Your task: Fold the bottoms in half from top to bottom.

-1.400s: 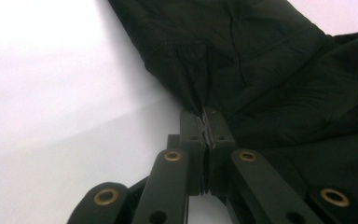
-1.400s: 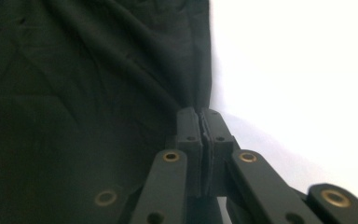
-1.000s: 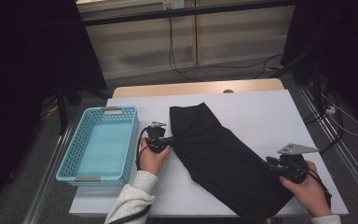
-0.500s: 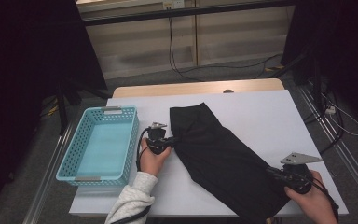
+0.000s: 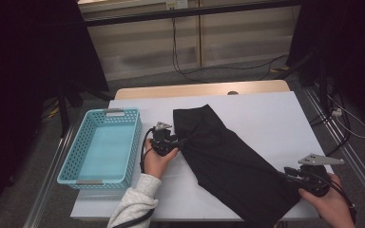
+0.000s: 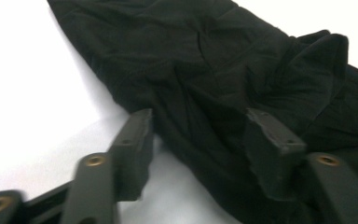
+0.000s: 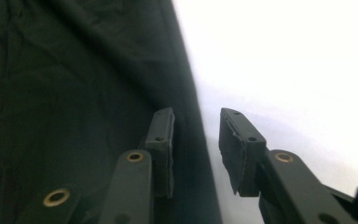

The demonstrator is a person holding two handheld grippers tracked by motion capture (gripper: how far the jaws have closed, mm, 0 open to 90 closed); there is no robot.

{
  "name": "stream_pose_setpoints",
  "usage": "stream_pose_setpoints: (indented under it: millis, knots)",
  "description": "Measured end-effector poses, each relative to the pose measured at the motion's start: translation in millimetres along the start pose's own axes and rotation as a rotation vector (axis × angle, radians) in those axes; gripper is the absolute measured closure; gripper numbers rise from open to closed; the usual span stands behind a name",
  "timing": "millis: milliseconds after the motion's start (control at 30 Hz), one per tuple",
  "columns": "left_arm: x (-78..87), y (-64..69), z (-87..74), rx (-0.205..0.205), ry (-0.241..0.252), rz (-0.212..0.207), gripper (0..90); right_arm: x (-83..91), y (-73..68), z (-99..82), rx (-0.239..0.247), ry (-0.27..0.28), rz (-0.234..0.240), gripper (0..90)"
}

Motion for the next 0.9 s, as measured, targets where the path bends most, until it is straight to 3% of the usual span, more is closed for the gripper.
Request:
stream_pose_setpoints:
  millis: [67, 167, 267, 400, 467, 500, 600, 700, 800, 900]
  knots:
    - [0.1, -1.0, 0.4, -0.006, 0.004, 0.005, 37.5, -3.0, 0.1, 2.7, -0.022, 0.016, 0.018, 63.4]
    - [0.1, -2.0, -0.1, -0.012, 0.001, 0.009, 34.2, -12.7, -0.3, 3.0, -0.045, -0.003, 0.011, 61.2]
    - [1.6, -5.8, -0.3, -0.037, -0.008, 0.019, 31.8, -19.1, -5.2, 1.0, -0.028, -0.011, -0.005, 62.7]
    - [0.1, -7.8, 1.0, -0.028, 0.003, 0.017, 26.4, -19.6, -11.5, 0.4, 0.006, -0.023, -0.001, 73.3]
    - [-1.3, -8.1, 2.8, -0.014, 0.016, 0.019, 24.1, -19.1, -14.6, -0.5, 0.013, -0.031, 0.022, 85.3]
    - [-1.8, -9.8, 3.7, -0.013, 0.018, 0.024, 22.5, -18.9, -17.4, -1.3, 0.015, -0.037, 0.056, 87.6]
    - [-4.2, -17.1, 6.3, 0.0, 0.006, 0.032, 19.3, -16.6, -19.0, -1.1, 0.048, -0.046, 0.053, 88.5]
    - [-9.4, -23.6, 12.0, 0.023, 0.004, 0.053, 18.7, -9.2, -6.3, -1.4, 0.035, -0.042, 0.034, 88.6]
    - [-18.1, -28.0, 19.1, 0.06, 0.0, 0.06, 18.6, 0.2, 12.6, -3.7, 0.014, -0.036, -0.022, 88.6]
    - [-30.5, -36.6, 23.5, 0.103, -0.016, 0.076, 18.6, 4.6, 21.3, -6.2, -0.006, -0.025, -0.024, 88.6]
Point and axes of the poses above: each handheld gripper's, and its own axes: x roughly backward along the jaws, z roughly out of its top, y roughly to its right, the point moved 7 cm from there along -x, roughly forward along the jaws, and after that the axes turned 3 degrees about -y, right-handed, at the moved point
